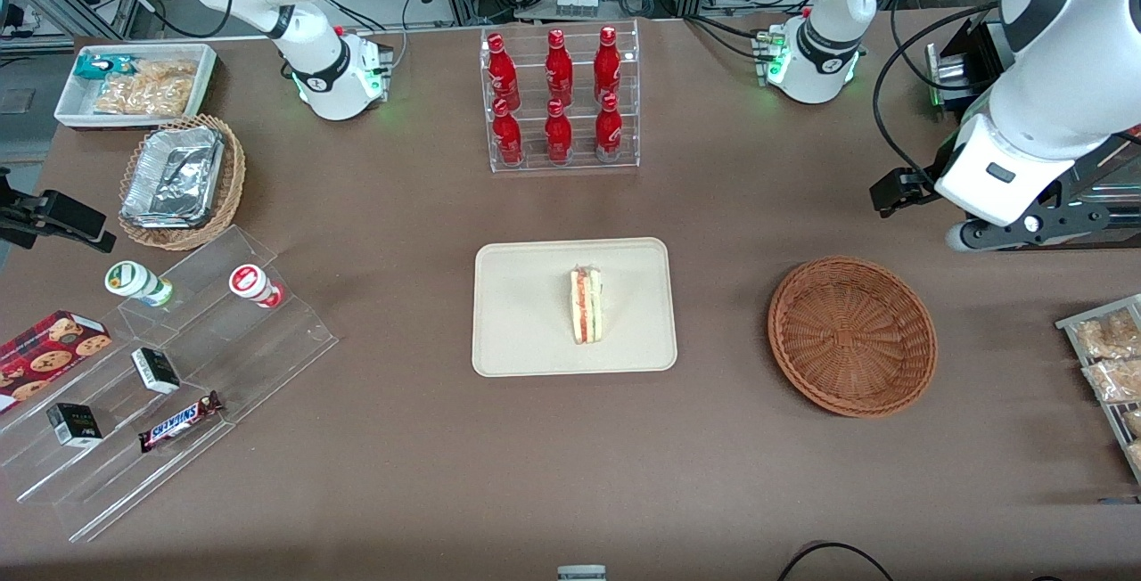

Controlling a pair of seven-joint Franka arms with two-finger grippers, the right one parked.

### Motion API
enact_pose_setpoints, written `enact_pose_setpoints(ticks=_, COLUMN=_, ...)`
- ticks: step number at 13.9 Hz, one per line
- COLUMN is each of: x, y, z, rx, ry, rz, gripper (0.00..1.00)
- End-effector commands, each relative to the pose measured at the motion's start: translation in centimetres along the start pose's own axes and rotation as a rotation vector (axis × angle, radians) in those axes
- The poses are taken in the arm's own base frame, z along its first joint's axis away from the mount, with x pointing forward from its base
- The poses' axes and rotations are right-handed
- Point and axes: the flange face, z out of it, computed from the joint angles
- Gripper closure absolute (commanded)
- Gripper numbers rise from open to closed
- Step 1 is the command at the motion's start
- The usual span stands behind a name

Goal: Place sandwich from basket to tray

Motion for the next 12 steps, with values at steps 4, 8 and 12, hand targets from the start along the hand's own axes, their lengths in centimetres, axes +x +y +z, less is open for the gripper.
enact_pose_setpoints(ticks=4, x=-0.7, y=-3.2, z=-0.3, rx=-0.008, ry=0.012, rz=0.042, gripper=0.0)
enact_pose_setpoints(ticks=8, x=-1.9, y=-4.4, z=-1.6, rx=-0.005, ry=-0.01, rz=0.039, gripper=0.0)
enact_pose_setpoints(ticks=12, x=-1.9, y=-6.1, z=-1.9, rx=-0.006, ry=-0.009, rz=0.098, gripper=0.0)
